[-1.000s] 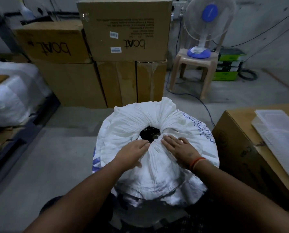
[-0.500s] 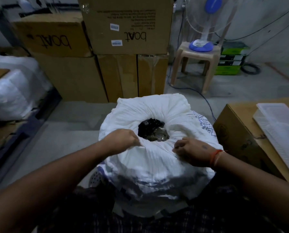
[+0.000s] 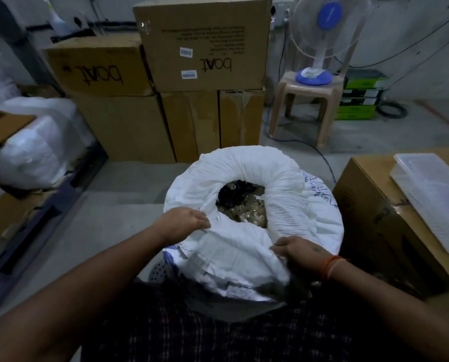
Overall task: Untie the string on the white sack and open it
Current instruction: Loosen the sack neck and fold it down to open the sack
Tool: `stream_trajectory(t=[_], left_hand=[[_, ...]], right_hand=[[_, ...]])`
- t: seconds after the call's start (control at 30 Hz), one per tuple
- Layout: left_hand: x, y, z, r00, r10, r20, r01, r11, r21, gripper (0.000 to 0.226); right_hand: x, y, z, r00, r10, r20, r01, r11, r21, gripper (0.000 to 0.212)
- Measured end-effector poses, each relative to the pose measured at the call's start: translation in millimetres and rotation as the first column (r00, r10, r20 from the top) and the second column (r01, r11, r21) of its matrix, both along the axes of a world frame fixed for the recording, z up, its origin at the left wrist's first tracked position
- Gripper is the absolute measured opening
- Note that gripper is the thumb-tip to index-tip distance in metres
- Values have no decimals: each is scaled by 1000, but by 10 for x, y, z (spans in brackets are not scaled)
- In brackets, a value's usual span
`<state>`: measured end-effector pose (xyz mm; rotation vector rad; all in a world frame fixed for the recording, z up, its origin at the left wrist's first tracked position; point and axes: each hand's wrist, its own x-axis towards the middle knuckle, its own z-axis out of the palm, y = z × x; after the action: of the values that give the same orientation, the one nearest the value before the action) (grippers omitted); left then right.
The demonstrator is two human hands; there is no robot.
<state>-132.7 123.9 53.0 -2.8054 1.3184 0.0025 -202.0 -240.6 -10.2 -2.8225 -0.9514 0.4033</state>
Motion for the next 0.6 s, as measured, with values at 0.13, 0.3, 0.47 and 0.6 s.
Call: stream_trajectory(t=[0.13,0.3,0.47,0.6], left_hand=[[29,-200,-115,999,46,-14,-48,959,-278,50],[715,-400,67,927,305,-218,-374,713,-592,34],[1788,-435,62,685,460,-565,-727,489,-483,35],[2329,-221,-201,510,280,-813,-810,475,-345,28]], right_hand=[[156,38,347,997,-51,49,43,986,160,28],[1063,-97,846,964,-261,45,194,811,552,14],[2256,-290,899,891,-414,-187,443,696,565,15],[2897,-561,586,803,-435,-408,596,608,524,15]])
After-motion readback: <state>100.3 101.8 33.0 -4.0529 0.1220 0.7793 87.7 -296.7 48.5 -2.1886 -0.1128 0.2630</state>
